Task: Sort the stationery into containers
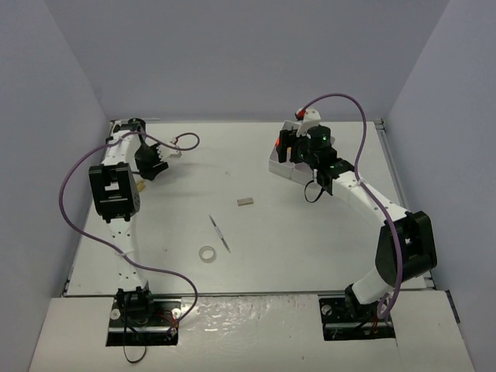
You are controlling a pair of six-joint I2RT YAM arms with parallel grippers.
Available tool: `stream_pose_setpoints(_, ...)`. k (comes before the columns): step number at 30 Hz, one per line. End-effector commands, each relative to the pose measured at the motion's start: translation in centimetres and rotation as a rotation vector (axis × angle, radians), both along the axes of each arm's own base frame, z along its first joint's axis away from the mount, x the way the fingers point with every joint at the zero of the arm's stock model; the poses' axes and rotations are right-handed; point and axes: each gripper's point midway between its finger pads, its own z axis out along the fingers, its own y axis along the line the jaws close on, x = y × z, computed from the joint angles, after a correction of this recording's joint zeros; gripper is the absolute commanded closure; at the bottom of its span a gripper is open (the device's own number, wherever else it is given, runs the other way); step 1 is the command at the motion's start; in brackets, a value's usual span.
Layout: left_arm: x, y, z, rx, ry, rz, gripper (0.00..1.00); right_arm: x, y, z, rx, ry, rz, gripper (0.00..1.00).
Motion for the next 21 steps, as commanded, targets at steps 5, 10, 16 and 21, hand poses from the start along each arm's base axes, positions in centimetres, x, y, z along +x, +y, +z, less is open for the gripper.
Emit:
stream_pose_setpoints(5, 3.5, -0.4, 1.8, 0.015, -0.172, 0.011, 0.75, 0.1, -0.6, 5.2, 0.014, -0.133, -0.017, 0.29)
stream_pose_setpoints(10, 4.8, -1.0, 1.3, 0.027, -0.224, 0.007, 0.99, -0.1, -0.8, 5.3, 0.010, -0.135, -0.024, 0.29)
stream_pose_setpoints(16, 6.8, -1.7, 1.7, 0.011, -0.255, 0.128, 1.00, -0.5, -1.3, 5.5, 0.003, -0.139, -0.038, 0.29)
stream_pose_setpoints(21, 9.6, -1.8, 5.2, -0.062, -0.357, 0.326, 1.00, -0.7, -1.3, 5.8, 0.010, -0.143, -0.037, 0.29)
